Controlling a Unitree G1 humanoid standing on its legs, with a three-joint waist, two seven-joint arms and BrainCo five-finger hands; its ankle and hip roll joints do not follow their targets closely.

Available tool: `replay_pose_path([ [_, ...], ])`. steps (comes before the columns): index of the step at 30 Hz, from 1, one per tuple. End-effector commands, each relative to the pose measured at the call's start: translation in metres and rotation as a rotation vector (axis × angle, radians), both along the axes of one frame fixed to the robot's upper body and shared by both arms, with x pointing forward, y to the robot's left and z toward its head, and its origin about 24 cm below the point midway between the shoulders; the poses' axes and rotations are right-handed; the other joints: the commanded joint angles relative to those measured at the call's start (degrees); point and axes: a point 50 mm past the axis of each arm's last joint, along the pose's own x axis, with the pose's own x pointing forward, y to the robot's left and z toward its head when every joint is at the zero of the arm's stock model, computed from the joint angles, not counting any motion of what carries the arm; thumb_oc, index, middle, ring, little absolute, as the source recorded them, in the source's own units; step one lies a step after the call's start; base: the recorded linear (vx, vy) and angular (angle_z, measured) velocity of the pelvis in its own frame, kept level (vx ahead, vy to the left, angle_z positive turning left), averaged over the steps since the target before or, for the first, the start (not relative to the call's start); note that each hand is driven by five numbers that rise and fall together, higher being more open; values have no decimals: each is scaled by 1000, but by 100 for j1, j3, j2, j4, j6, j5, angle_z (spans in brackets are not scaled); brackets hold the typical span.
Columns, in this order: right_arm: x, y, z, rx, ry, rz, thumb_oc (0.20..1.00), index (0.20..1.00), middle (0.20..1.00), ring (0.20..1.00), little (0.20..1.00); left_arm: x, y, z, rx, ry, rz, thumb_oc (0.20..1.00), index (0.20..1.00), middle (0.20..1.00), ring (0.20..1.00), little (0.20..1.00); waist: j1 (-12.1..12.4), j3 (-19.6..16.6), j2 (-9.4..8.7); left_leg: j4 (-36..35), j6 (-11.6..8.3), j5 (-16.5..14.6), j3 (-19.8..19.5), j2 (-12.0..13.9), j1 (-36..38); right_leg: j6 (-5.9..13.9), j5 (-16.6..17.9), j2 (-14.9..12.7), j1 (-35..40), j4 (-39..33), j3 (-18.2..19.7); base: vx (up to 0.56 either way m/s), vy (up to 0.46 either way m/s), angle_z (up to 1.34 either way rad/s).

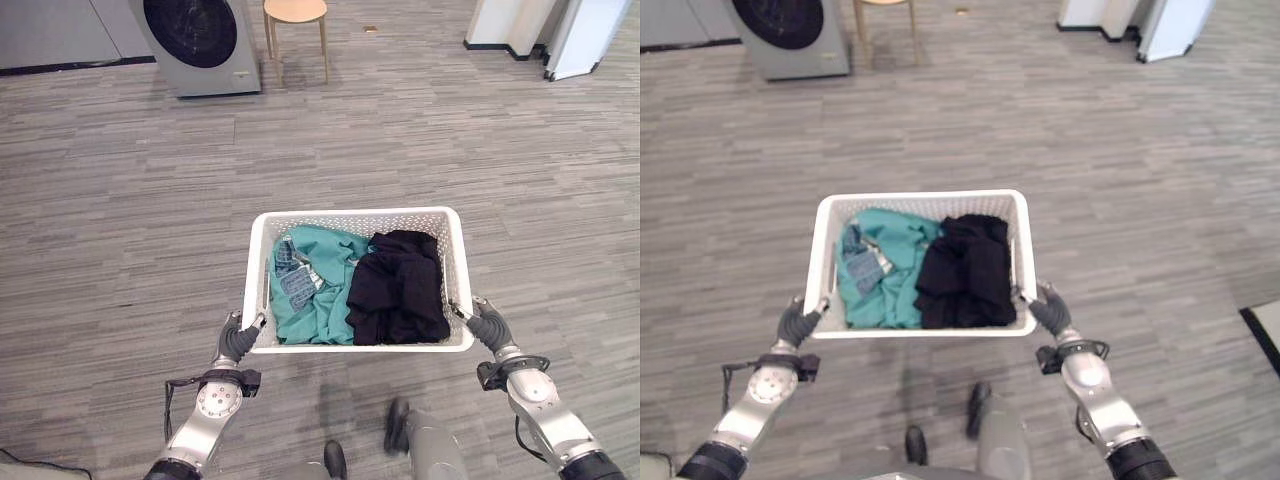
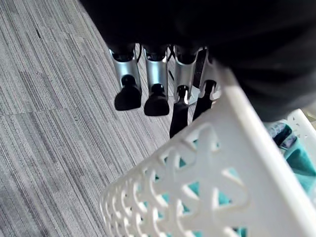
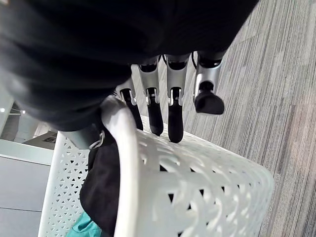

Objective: Grab the laundry basket,head to the washer,open it,put in the laundry and shut it.

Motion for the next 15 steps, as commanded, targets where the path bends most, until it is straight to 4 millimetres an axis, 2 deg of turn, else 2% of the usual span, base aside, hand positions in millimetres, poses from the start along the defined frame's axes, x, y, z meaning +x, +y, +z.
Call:
replay_pose_path([
  [1, 11, 46, 43, 177, -232, 215, 200, 200, 200, 200, 200, 15, -52, 38, -177, -231, -203, 200, 200, 200, 200, 200, -51, -168, -100, 381, -382, -550, 99, 300, 78, 518, 710, -3, 1068, -1511, 157, 530, -155, 61],
  [2, 9, 46, 42, 168, -230, 218, 200, 200, 200, 200, 200, 16, -53, 38, -174, -236, -205, 200, 200, 200, 200, 200, -93, -165, -122, 410, -381, -639, 52, 251, 179, 549, 810, -60, 942, -1544, 279, 921, -301, 72],
  [3, 4, 39, 39, 163, -223, 193, 200, 200, 200, 200, 200, 17, -57, 37, -173, -234, -228, 200, 200, 200, 200, 200, -143, -262, -202, 518, -444, -927, -104, 193, 401, 542, 984, -116, 1131, -1536, 446, 788, -303, 65],
  [4, 1, 37, 37, 170, -214, 184, 200, 200, 200, 200, 200, 17, -60, 35, -175, -227, -234, 200, 200, 200, 200, 200, -184, -295, -154, 748, -532, -951, -173, 304, 474, 477, 1016, -82, 1232, -1372, 448, 758, -332, 108],
  [5, 0, 34, 37, 168, -212, 174, 200, 200, 200, 200, 200, 16, -63, 34, -186, -223, -241, 200, 200, 200, 200, 200, -244, -317, -121, 1047, -646, -840, -262, 413, 427, 414, 1044, -27, 1270, -1233, 503, 648, -425, 133],
  [6, -2, 28, 35, 158, -208, 157, 200, 200, 200, 200, 200, 16, -66, 32, -204, -210, -244, 200, 200, 200, 200, 200, -282, -389, -71, 1915, -874, -245, -340, 728, 173, 211, 958, 106, 1472, -1217, 454, 705, -556, 127],
  [7, -3, 22, 40, 151, -222, 158, 200, 200, 200, 200, 200, 16, -66, 32, -210, -206, -251, 200, 200, 200, 200, 200, -247, -371, -98, 2974, -967, 366, -464, 918, -229, -47, 726, 293, 1852, -1278, 427, 844, -636, 110],
  [8, -3, 17, 40, 149, -214, 139, 200, 200, 200, 200, 200, 16, -67, 33, -213, -204, -255, 200, 200, 200, 200, 200, -173, -321, -214, 3377, -883, 401, -345, 941, -607, -169, 518, 340, 2177, -1339, 420, 983, -547, 24],
  [9, -2, 11, 43, 131, -226, 123, 200, 200, 200, 200, 200, 16, -68, 33, -224, -199, -255, 200, 200, 200, 200, 200, -25, -259, -331, 2972, -689, -56, -71, 897, -1261, -185, 220, 370, 2584, -1387, 454, 974, -353, -2],
  [10, -2, 10, 43, 140, -228, 112, 200, 200, 200, 200, 200, 15, -67, 33, -218, -197, -251, 200, 200, 200, 200, 200, 77, -250, -348, 2208, -636, -2, 136, 891, -1673, -166, 22, 430, 2791, -1345, 451, 822, -185, -27],
  [11, -2, 9, 43, 138, -225, 106, 200, 200, 200, 200, 200, 14, -65, 33, -213, -197, -248, 200, 200, 200, 200, 200, 135, -265, -304, 1743, -671, 241, 140, 880, -1793, -146, -19, 508, 2858, -1353, 454, 581, -34, -18],
  [12, -1, 9, 41, 138, -221, 100, 200, 200, 200, 200, 200, 13, -63, 33, -209, -195, -240, 200, 200, 200, 200, 200, 210, -258, -254, 1112, -763, 679, 125, 869, -1855, -135, -132, 611, 2998, -1357, 472, 469, 14, -60],
  [14, 0, 9, 40, 141, -222, 86, 200, 200, 200, 200, 200, 10, -60, 31, -212, -186, -220, 200, 200, 200, 200, 200, 343, -221, -240, -14, -830, 957, 254, 964, -2128, -110, -467, 717, 3382, -1245, 517, 847, 122, -65],
  [15, 1, 10, 38, 141, -215, 89, 200, 200, 200, 200, 200, 7, -57, 29, -209, -179, -209, 200, 200, 200, 200, 200, 416, -263, -267, -88, -825, 1042, 386, 1111, -2330, -57, -663, 743, 3703, -1170, 686, 853, 166, -49],
])
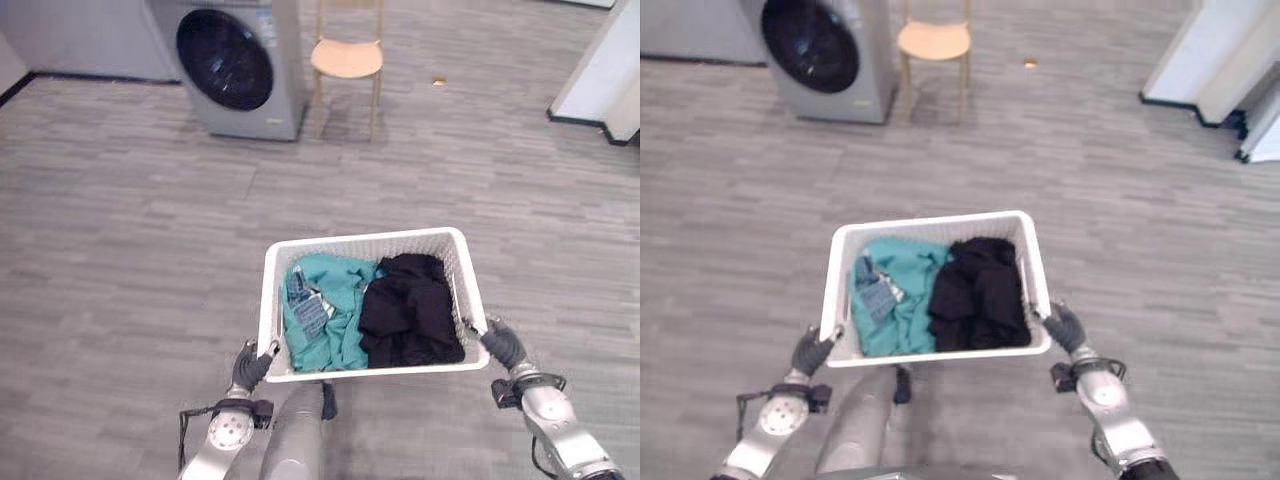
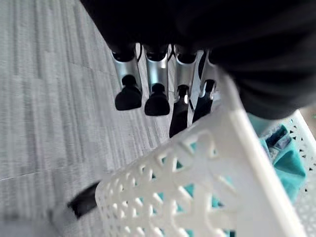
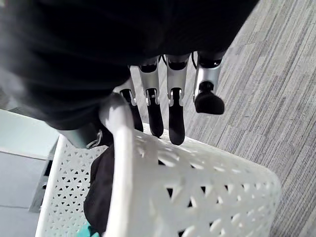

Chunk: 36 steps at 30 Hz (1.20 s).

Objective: Grab the laundry basket,head to the washer,open it,put in the laundry and shut it.

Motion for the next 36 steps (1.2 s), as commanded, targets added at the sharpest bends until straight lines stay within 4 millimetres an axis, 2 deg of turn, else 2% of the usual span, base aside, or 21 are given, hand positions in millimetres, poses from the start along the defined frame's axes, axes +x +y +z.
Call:
replay_pose_path([
  [1, 38, 29, 68, 148, -364, 125, 200, 200, 200, 200, 200, 60, -42, 61, -161, -341, -174, 200, 200, 200, 200, 200, -79, 103, 76, -943, -1519, 1597, -336, 1457, 1522, 506, 229, -987, -1016, -441, -14, 936, 264, -36],
  [2, 36, 29, 66, 146, -352, 135, 200, 200, 200, 200, 200, 57, -40, 61, -158, -334, -181, 200, 200, 200, 200, 200, -68, -58, 108, -871, -1472, 1771, -173, 1534, 1620, 591, 117, -976, -784, -445, 94, 715, 229, -43],
  [3, 35, 32, 63, 152, -338, 144, 200, 200, 200, 200, 200, 57, -39, 60, -155, -331, -180, 200, 200, 200, 200, 200, -27, -92, 36, -651, -1451, 1867, -153, 1483, 1629, 661, 134, -1093, -669, -313, 174, 1047, 346, -47],
  [4, 33, 36, 60, 170, -328, 148, 200, 200, 200, 200, 200, 58, -41, 60, -147, -329, -200, 200, 200, 200, 200, 200, -15, -160, -113, -360, -1324, 1740, -85, 1348, 1669, 859, 587, -1334, -831, 256, 199, 900, 332, -137],
  [5, 33, 40, 60, 181, -330, 163, 200, 200, 200, 200, 200, 61, -41, 63, -125, -341, -219, 200, 200, 200, 200, 200, -44, -177, -221, -228, -1155, 1493, -15, 1161, 1772, 1115, 1285, -1489, -1167, 1097, 297, 735, 315, -92],
  [7, 35, 48, 60, 195, -333, 185, 200, 200, 200, 200, 200, 64, -39, 65, -102, -350, -224, 200, 200, 200, 200, 200, -60, -179, -219, -262, -974, 1228, 75, 970, 2097, 1227, 1834, -1676, -1620, 1667, 217, 399, 198, -16],
  [9, 36, 50, 60, 192, -331, 197, 200, 200, 200, 200, 200, 66, -39, 67, -104, -358, -227, 200, 200, 200, 200, 200, -86, -178, -167, -343, -936, 1132, 40, 907, 2298, 1156, 1778, -1674, -1858, 1675, 137, 287, 124, 22],
  [13, 37, 50, 58, 185, -315, 206, 200, 200, 200, 200, 200, 65, -37, 67, -110, -354, -224, 200, 200, 200, 200, 200, -262, -99, 71, -585, -918, 887, -124, 826, 2892, 939, 1091, -1427, -2571, 1190, -228, 355, 87, 22],
  [14, 37, 48, 58, 190, -311, 193, 200, 200, 200, 200, 200, 64, -36, 65, -111, -345, -216, 200, 200, 200, 200, 200, -361, 10, 98, -624, -932, 778, -247, 778, 3112, 865, 1001, -1293, -2893, 796, -275, 301, 12, 11],
  [18, 36, 47, 55, 195, -302, 176, 200, 200, 200, 200, 200, 63, -35, 61, -114, -333, -205, 200, 200, 200, 200, 200, -493, 109, 79, -605, -949, 617, -482, 665, 3316, 877, 1213, -1056, -3177, 68, -5, 271, -49, 61],
  [20, 29, 41, 49, 188, -275, 156, 200, 200, 200, 200, 200, 60, -37, 58, -120, -317, -217, 200, 200, 200, 200, 200, -512, 76, 20, -379, -948, 333, -713, 520, 3437, 830, 1333, -1102, -3027, -251, 116, 337, -94, 108],
  [21, 29, 41, 49, 188, -275, 156, 200, 200, 200, 200, 200, 60, -37, 57, -120, -316, -218, 200, 200, 200, 200, 200, -521, 82, 23, -360, -948, 321, -724, 524, 3437, 830, 1335, -1102, -3008, -265, 104, 313, -109, 84],
  [23, 27, 39, 46, 184, -268, 144, 200, 200, 200, 200, 200, 59, -39, 55, -120, -305, -219, 200, 200, 200, 200, 200, -541, 26, 21, -144, -1020, 191, -781, 525, 3432, 759, 1333, -1102, -2891, -274, 123, 206, -102, 56],
  [24, 25, 33, 47, 168, -271, 126, 200, 200, 200, 200, 200, 60, -41, 55, -135, -305, -222, 200, 200, 200, 200, 200, -558, -9, 17, 295, -1146, 30, -741, 615, 3378, 676, 1291, -1176, -2708, -340, -13, 216, -142, 92],
  [26, 27, 28, 49, 153, -283, 116, 200, 200, 200, 200, 200, 61, -44, 54, -156, -297, -223, 200, 200, 200, 200, 200, -553, 19, -10, 1069, -1388, 205, -645, 811, 3073, 513, 1185, -1227, -2428, -423, -164, 270, -148, 92],
  [28, 28, 25, 51, 132, -288, 110, 200, 200, 200, 200, 200, 64, -47, 54, -161, -293, -231, 200, 200, 200, 200, 200, -552, 88, -33, 1402, -1423, 314, -455, 1130, 2704, 395, 972, -1248, -2166, -480, -360, 199, -43, 42],
  [29, 28, 25, 51, 132, -288, 110, 200, 200, 200, 200, 200, 64, -47, 54, -161, -293, -231, 200, 200, 200, 200, 200, -555, 92, -32, 1402, -1423, 311, -459, 1128, 2708, 396, 970, -1248, -2157, -486, -365, 197, 17, 16],
  [31, 27, 23, 51, 131, -284, 106, 200, 200, 200, 200, 200, 63, -47, 53, -160, -291, -228, 200, 200, 200, 200, 200, -519, 64, -52, 976, -1352, 345, -368, 1209, 2587, 416, 913, -1278, -2042, -558, -444, 251, 69, 26],
  [33, 27, 21, 48, 131, -272, 83, 200, 200, 200, 200, 200, 63, -44, 54, -154, -292, -210, 200, 200, 200, 200, 200, -417, 74, -15, -28, -1516, 1181, -386, 1548, 2242, 480, 743, -1217, -1757, -709, -528, 395, 139, 18],
  [34, 26, 21, 48, 131, -272, 83, 200, 200, 200, 200, 200, 63, -44, 54, -154, -291, -209, 200, 200, 200, 200, 200, -423, 82, -25, -65, -1523, 1191, -388, 1534, 2280, 482, 725, -1226, -1735, -705, -533, 304, 107, 10],
  [36, 28, 20, 48, 132, -275, 70, 200, 200, 200, 200, 200, 62, -43, 53, -158, -290, -194, 200, 200, 200, 200, 200, -360, 95, -1, -432, -1574, 1403, -411, 1739, 2060, 521, 597, -1230, -1574, -702, -547, 286, 132, 5],
])
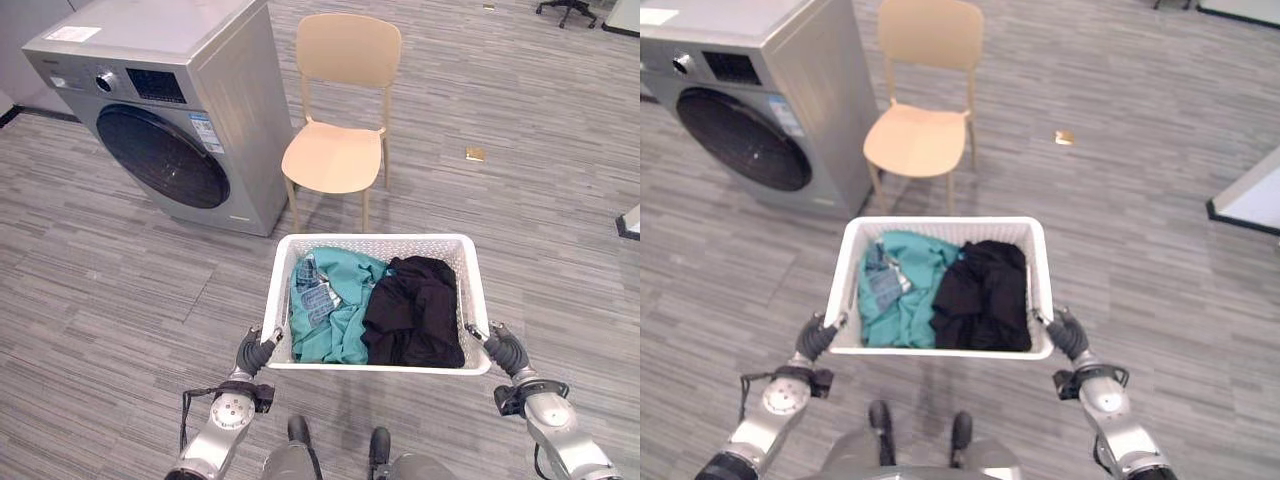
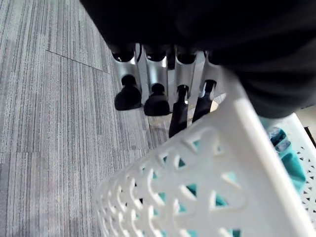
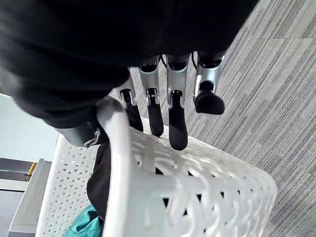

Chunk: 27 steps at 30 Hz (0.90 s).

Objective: Grab the laundry basket,head to the washer,open it,put in the laundry and shut it.

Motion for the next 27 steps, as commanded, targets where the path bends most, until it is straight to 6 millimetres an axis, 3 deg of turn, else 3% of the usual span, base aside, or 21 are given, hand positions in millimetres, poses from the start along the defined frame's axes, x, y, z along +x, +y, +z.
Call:
replay_pose_path([
  [1, 15, 24, 37, 129, -230, 97, 200, 200, 200, 200, 200, 19, -44, 37, -186, -215, -146, 200, 200, 200, 200, 200, 121, -283, 97, -435, -134, 520, 28, 264, -41, 659, -1213, -279, 27, 682, 15, 363, 190, 7],
  [5, 14, 27, 36, 136, -226, 111, 200, 200, 200, 200, 200, 14, -41, 36, -188, -207, -142, 200, 200, 200, 200, 200, 191, -438, 158, -264, -164, 645, 70, 300, -36, 811, -1367, -457, 342, 924, 186, 493, 288, -5],
  [7, 16, 35, 38, 136, -234, 137, 200, 200, 200, 200, 200, 14, -39, 36, -167, -203, -157, 200, 200, 200, 200, 200, 234, -477, 71, 71, 43, 334, 120, 27, 73, 1036, -1153, -863, 178, 1727, 329, 476, 338, -38],
  [8, 17, 35, 38, 136, -234, 136, 200, 200, 200, 200, 200, 14, -39, 36, -167, -204, -157, 200, 200, 200, 200, 200, 249, -496, 81, 66, 48, 346, 133, 40, 50, 1035, -1137, -852, 141, 1729, 348, 211, 207, -28],
  [11, 22, 49, 42, 154, -254, 185, 200, 200, 200, 200, 200, 17, -37, 38, -133, -207, -179, 200, 200, 200, 200, 200, 208, -423, 27, 176, 393, -68, 252, -342, 364, 1131, -362, -1131, -389, 2844, 608, 259, 255, -6],
  [13, 23, 55, 42, 168, -257, 202, 200, 200, 200, 200, 200, 18, -36, 38, -120, -208, -187, 200, 200, 200, 200, 200, 155, -403, 82, 124, 532, -253, 347, -476, 630, 1116, -161, -1201, -771, 3287, 581, 327, 244, -2],
  [14, 22, 57, 43, 167, -255, 217, 200, 200, 200, 200, 200, 19, -36, 40, -128, -218, -187, 200, 200, 200, 200, 200, 69, -391, 158, -49, 554, -338, 361, -548, 887, 1035, -365, -1008, -1136, 3175, 486, 316, 177, -8],
  [15, 22, 57, 43, 167, -255, 217, 200, 200, 200, 200, 200, 19, -36, 40, -129, -218, -187, 200, 200, 200, 200, 200, 67, -389, 158, -57, 553, -337, 361, -550, 895, 1033, -372, -1009, -1134, 3182, 485, 291, 126, -6],
  [18, 22, 55, 41, 168, -245, 209, 200, 200, 200, 200, 200, 19, -35, 41, -134, -220, -182, 200, 200, 200, 200, 200, -38, -371, 222, -218, 536, -485, 401, -619, 1159, 988, -610, -910, -1381, 2330, 42, 243, 0, 13],
  [19, 21, 53, 39, 168, -236, 203, 200, 200, 200, 200, 200, 18, -35, 40, -141, -216, -175, 200, 200, 200, 200, 200, -116, -342, 214, -333, 491, -573, 409, -664, 1384, 996, -408, -832, -1595, 1501, -100, 361, -88, 19],
  [20, 21, 52, 38, 165, -231, 201, 200, 200, 200, 200, 200, 18, -34, 40, -141, -218, -174, 200, 200, 200, 200, 200, -129, -338, 209, -341, 465, -603, 404, -670, 1430, 1040, -329, -794, -1598, 1200, -137, 281, -84, 12],
  [22, 22, 52, 37, 165, -227, 199, 200, 200, 200, 200, 200, 19, -34, 40, -141, -221, -167, 200, 200, 200, 200, 200, -136, -307, 206, -323, 429, -649, 419, -660, 1495, 1082, -207, -785, -1649, 956, -229, 186, -72, -6],
  [25, 21, 51, 36, 154, -218, 198, 200, 200, 200, 200, 200, 20, -34, 40, -145, -224, -167, 200, 200, 200, 200, 200, -168, -283, 257, -214, 372, -964, 317, -629, 1737, 1215, -152, -818, -1768, 687, -336, 338, -168, 0],
  [26, 17, 48, 33, 157, -206, 189, 200, 200, 200, 200, 200, 19, -37, 38, -150, -217, -173, 200, 200, 200, 200, 200, -202, -336, 148, 18, 337, -1101, 276, -686, 1797, 1125, 10, -872, -1663, 621, -175, 167, -139, 13],
  [27, 17, 48, 33, 157, -205, 189, 200, 200, 200, 200, 200, 19, -37, 37, -150, -217, -173, 200, 200, 200, 200, 200, -204, -334, 150, 34, 337, -1110, 273, -681, 1792, 1125, 14, -869, -1655, 614, -180, 246, -228, 18],
])
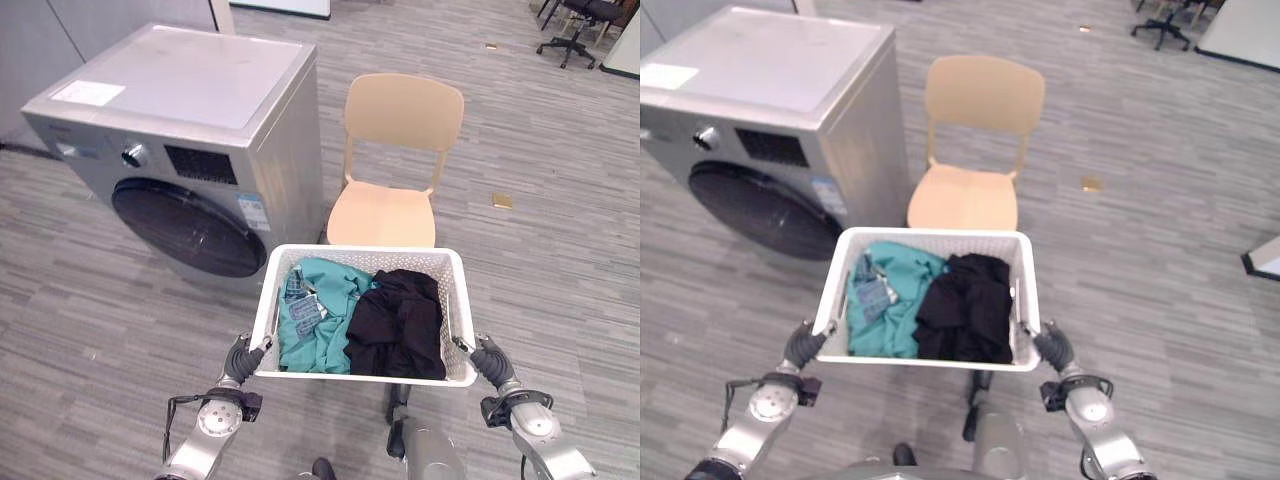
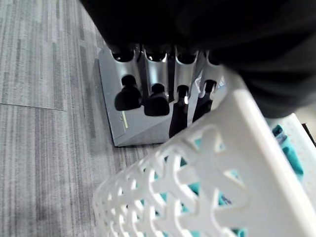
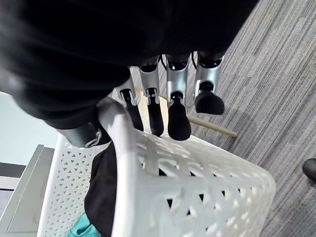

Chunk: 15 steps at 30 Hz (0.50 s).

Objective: Grab the laundry basket,head to the washer,open it,put in the laundry and shut it.

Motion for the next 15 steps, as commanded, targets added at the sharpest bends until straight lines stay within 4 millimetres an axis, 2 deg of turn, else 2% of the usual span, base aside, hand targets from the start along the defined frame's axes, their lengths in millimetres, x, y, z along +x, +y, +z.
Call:
replay_pose_path([
  [1, 27, 32, 47, 121, -268, 166, 200, 200, 200, 200, 200, 30, -51, 43, -193, -262, -183, 200, 200, 200, 200, 200, -88, -114, 24, 1015, -237, -714, -472, 460, -285, 125, 225, 70, 870, -230, 225, 195, -174, 27],
  [2, 25, 29, 46, 112, -262, 161, 200, 200, 200, 200, 200, 30, -54, 42, -203, -259, -185, 200, 200, 200, 200, 200, -102, -152, 42, 1294, -351, -680, -498, 595, -294, 47, 248, 86, 980, -210, 214, 321, -337, 47],
  [3, 24, 25, 48, 108, -272, 150, 200, 200, 200, 200, 200, 30, -56, 42, -218, -254, -189, 200, 200, 200, 200, 200, -87, -186, 76, 2078, -543, -347, -522, 885, -519, -106, 202, 197, 1297, -366, 90, 227, -259, 59],
  [4, 24, 25, 48, 108, -272, 150, 200, 200, 200, 200, 200, 30, -56, 42, -218, -254, -189, 200, 200, 200, 200, 200, -97, -186, 86, 2110, -551, -362, -536, 903, -537, -113, 206, 210, 1307, -378, 76, 199, -263, 60],
  [6, 25, 21, 50, 102, -277, 146, 200, 200, 200, 200, 200, 31, -58, 43, -232, -260, -183, 200, 200, 200, 200, 200, -39, -168, 85, 2829, -763, 175, -687, 1069, -772, -309, 61, 390, 1674, -551, 105, 204, -200, 11],
  [7, 26, 21, 49, 98, -269, 146, 200, 200, 200, 200, 200, 32, -61, 41, -242, -256, -177, 200, 200, 200, 200, 200, 3, -145, 35, 2866, -748, 231, -815, 1066, -992, -383, -52, 443, 1902, -672, 137, 187, -138, -17],
  [9, 26, 21, 49, 98, -269, 146, 200, 200, 200, 200, 200, 32, -61, 41, -241, -256, -177, 200, 200, 200, 200, 200, -4, -155, 14, 2844, -736, 260, -814, 1038, -1007, -380, -38, 418, 1884, -677, 134, 118, -43, -49],
  [11, 26, 20, 49, 86, -259, 153, 200, 200, 200, 200, 200, 31, -61, 39, -241, -248, -164, 200, 200, 200, 200, 200, 70, -165, -32, 2251, -609, -59, -904, 940, -1192, -339, -158, 453, 2086, -756, 248, 258, -11, -21],
  [12, 26, 18, 46, 86, -249, 146, 200, 200, 200, 200, 200, 31, -62, 38, -241, -246, -161, 200, 200, 200, 200, 200, 112, -178, -15, 1559, -580, 69, -1003, 858, -1296, -299, -205, 477, 2163, -786, 325, 305, 51, -23],
  [13, 26, 19, 43, 85, -234, 146, 200, 200, 200, 200, 200, 31, -63, 37, -243, -243, -153, 200, 200, 200, 200, 200, 152, -169, 51, 1133, -621, 340, -1111, 856, -1413, -294, -261, 547, 2257, -804, 402, 294, 78, -46],
  [15, 29, 21, 39, 72, -220, 149, 200, 200, 200, 200, 200, 35, -66, 37, -240, -247, -149, 200, 200, 200, 200, 200, 204, -136, 113, 724, -680, 730, -1092, 935, -1545, -283, -409, 620, 2428, -804, 467, 325, 137, -61],
])
